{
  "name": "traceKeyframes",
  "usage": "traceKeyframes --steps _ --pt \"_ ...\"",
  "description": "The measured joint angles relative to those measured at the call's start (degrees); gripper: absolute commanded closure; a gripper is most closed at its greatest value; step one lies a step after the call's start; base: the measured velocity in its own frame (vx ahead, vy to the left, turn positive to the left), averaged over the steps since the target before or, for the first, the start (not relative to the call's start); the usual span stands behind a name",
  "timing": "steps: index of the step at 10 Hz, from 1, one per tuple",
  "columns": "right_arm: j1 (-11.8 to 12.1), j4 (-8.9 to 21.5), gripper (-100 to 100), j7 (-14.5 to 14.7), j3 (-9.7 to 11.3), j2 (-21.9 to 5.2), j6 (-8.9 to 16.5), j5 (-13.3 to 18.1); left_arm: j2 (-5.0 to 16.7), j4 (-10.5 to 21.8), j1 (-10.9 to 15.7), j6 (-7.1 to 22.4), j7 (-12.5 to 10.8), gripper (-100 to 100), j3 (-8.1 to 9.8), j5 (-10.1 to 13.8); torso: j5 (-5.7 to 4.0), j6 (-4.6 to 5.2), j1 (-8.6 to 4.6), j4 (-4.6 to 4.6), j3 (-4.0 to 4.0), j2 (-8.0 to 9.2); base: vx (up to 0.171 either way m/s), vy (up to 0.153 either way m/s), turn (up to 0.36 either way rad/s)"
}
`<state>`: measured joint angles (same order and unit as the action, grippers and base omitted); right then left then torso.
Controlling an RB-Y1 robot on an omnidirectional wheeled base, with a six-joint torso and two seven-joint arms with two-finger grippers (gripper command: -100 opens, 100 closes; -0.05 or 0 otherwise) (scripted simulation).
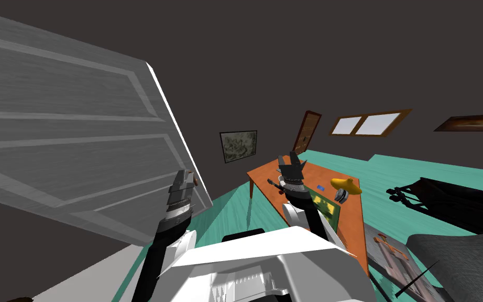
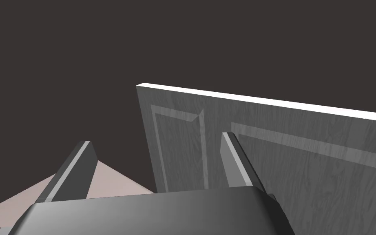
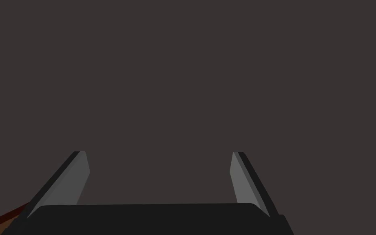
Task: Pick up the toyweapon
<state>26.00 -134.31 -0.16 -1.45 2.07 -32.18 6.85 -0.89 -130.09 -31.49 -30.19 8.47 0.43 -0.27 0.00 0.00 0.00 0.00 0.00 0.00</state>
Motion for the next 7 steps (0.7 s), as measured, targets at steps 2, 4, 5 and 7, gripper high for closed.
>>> traceKeyframes --steps 2,4,5,7 --pt "-0.7 0.3 -100 0.6 -1.1 -3.2 -1.0 0.3 0.0 0.0 0.0 0.0 0.0 0 -0.01 0.0 0.05 -0.01 0.25 0.0 0.01 0.01 -0.002 0.075 0.02" --pt "-1.5 0.8 -100 1.3 -2.1 -6.6 -2.1 0.9 0.0 0.0 0.0 0.0 0.0 0 -0.01 0.0 0.06 -0.01 0.25 0.01 0.02 0.03 -0.011 0.069 0.03" --pt "-1.8 1.4 -100 1.8 -2.6 -8.4 -2.6 1.3 0.0 0.0 0.0 0.0 0.0 0 -0.01 0.0 0.06 -0.01 0.25 0.01 0.02 0.03 0.002 0.065 0.052" --pt "-2.2 2.5 -100 2.5 -3.2 -11.9 -3.6 2.2 0.0 0.0 0.0 0.0 0.0 0 0.0 0.0 0.05 -0.01 0.19 -0.01 -0.02 -0.04 0.016 0.044 0.031"
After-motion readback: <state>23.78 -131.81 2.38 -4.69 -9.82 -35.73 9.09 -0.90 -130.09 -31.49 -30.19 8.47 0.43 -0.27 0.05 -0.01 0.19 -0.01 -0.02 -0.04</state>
